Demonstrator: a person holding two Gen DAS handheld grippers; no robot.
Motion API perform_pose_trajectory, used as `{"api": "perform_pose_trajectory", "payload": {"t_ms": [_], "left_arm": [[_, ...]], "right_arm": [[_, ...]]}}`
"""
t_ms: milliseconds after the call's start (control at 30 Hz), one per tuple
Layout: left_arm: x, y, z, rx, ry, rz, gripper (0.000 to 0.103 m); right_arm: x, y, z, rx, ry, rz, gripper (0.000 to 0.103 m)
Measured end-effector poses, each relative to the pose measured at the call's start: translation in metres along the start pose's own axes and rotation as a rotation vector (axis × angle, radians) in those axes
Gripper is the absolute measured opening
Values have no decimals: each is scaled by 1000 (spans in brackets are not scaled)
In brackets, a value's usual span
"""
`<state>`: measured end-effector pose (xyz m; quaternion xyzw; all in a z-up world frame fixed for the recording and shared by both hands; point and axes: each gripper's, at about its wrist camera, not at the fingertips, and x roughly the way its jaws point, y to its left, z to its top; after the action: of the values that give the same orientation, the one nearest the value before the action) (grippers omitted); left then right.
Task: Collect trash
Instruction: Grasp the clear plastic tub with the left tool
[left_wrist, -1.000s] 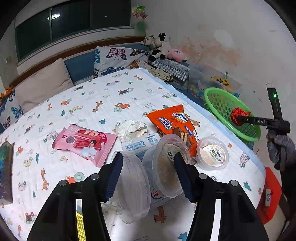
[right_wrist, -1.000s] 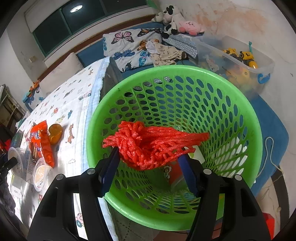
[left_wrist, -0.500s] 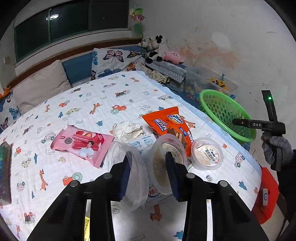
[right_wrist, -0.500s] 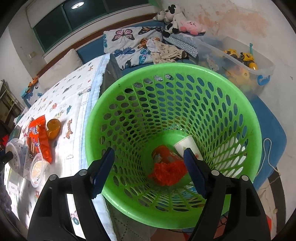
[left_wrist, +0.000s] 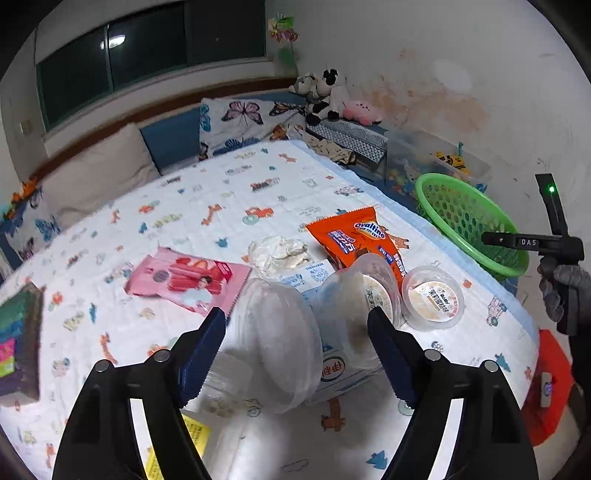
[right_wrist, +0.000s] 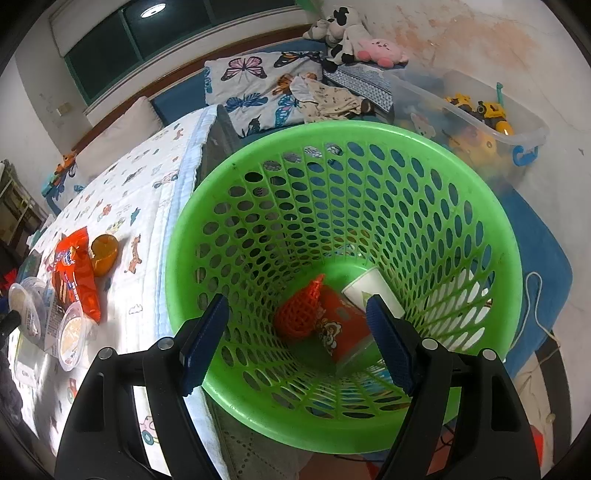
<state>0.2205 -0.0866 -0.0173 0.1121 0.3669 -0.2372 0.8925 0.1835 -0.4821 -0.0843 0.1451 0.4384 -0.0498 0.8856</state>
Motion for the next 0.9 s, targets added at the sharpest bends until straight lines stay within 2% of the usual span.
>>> {"api": "perform_pose_trajectory", "payload": {"t_ms": [133,267,400,467,567,633,900], "left_arm": [[-11,-4,4,16,-40,-28,76],[-10,-17,10,69,-41,-81,76],[0,-29,17,143,-19,-80,76],[7,-33,23,172,6,-91,84],[17,-36,28,204,35,-94,85],[23,-37,29,217,56,-106,86],[42,-41,30,257,107,-77,87]], "right_arm": [[1,2,-1,-3,4,1,77],[0,4,-2,-3,3,6,77],[-3,7,-3,-17,5,13,77],[-6,10,-4,-29,2,12,77],[-10,13,-5,-31,-7,25,77],[-13,14,-5,-35,-13,28,77],[-17,17,-9,-36,-19,43,77]]}}
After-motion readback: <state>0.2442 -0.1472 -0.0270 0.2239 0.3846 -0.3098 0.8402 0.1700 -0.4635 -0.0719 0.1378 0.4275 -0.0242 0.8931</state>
